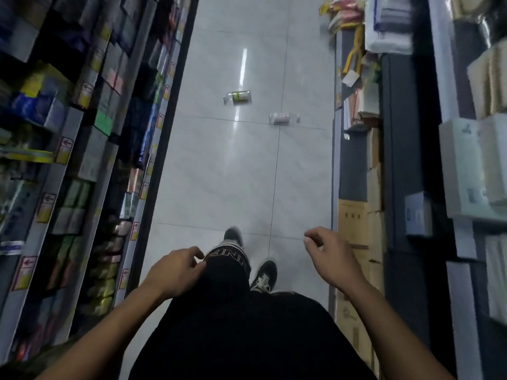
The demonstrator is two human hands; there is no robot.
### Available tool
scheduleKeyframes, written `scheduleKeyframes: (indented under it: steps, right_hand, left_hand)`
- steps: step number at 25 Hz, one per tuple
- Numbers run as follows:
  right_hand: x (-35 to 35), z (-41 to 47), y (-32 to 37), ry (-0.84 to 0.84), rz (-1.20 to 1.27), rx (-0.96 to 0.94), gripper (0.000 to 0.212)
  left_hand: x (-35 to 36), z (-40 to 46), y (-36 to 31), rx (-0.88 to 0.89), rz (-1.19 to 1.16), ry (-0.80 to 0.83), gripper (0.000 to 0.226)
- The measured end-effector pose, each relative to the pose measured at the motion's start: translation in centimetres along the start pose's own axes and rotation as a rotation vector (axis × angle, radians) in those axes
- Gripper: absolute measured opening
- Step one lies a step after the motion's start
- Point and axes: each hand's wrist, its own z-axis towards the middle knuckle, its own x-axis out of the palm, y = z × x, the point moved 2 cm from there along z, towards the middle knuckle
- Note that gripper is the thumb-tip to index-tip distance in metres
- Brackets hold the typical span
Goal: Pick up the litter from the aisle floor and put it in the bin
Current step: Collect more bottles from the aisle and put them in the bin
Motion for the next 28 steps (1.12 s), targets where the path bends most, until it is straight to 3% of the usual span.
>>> scheduleKeyframes:
  steps: [5,10,20,28]
  right_hand:
    - [-3.3,11.7,6.3,0.022,-0.032,-0.044,0.022]
    - [-6.3,18.5,10.6,0.020,-0.042,0.016,0.017]
    - [-14.7,32.0,9.7,-0.012,0.037,0.211,0.011]
    - [-25.3,52.0,16.0,0.015,-0.002,0.042,0.016]
  left_hand:
    - [-6.5,7.7,-0.6,-0.074,-0.067,-0.012,0.032]
    - [-16.1,16.3,-4.2,-0.012,-0.072,-0.012,0.035]
    - [-31.8,34.2,-16.1,0.072,-0.006,-0.049,0.035]
    - [-38.8,43.3,-21.4,0.001,-0.011,-0.036,0.040]
